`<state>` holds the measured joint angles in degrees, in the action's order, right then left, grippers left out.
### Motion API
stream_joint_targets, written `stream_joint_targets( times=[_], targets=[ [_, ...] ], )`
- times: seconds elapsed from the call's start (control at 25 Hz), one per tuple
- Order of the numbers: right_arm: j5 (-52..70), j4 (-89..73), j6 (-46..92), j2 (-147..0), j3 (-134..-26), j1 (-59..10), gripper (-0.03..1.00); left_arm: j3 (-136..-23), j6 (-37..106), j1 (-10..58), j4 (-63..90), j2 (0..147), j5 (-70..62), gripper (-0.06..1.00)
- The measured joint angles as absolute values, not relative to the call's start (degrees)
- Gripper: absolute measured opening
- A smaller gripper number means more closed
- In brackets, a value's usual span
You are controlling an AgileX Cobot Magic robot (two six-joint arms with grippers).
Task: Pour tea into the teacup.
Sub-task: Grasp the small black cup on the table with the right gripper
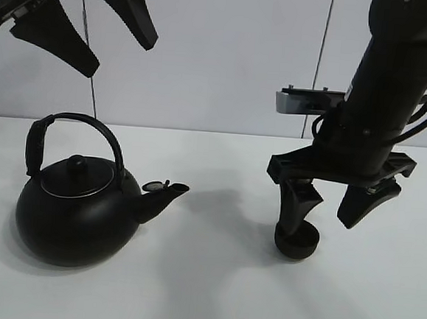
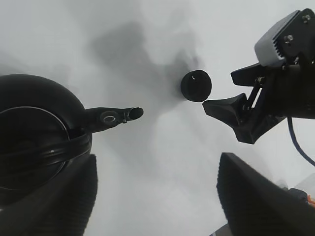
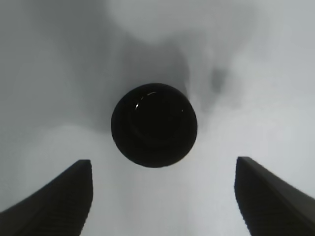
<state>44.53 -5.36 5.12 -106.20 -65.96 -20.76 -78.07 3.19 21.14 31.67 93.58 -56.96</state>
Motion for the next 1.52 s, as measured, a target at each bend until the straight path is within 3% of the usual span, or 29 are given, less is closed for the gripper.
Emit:
stream_joint_targets(
  times=[0.84,1.52],
  targets=[
    [40.7,3.7,-10.4,-109.6,-66.1,-23.6,0.55,-78.1,3.2,21.1,31.7,93.6,-56.8,0.50],
    [38.8,0.9,-10.6,-109.6,-66.1,-23.6,0.55,-78.1,3.2,21.1,31.7,93.6,-56.8,0.50]
  ],
)
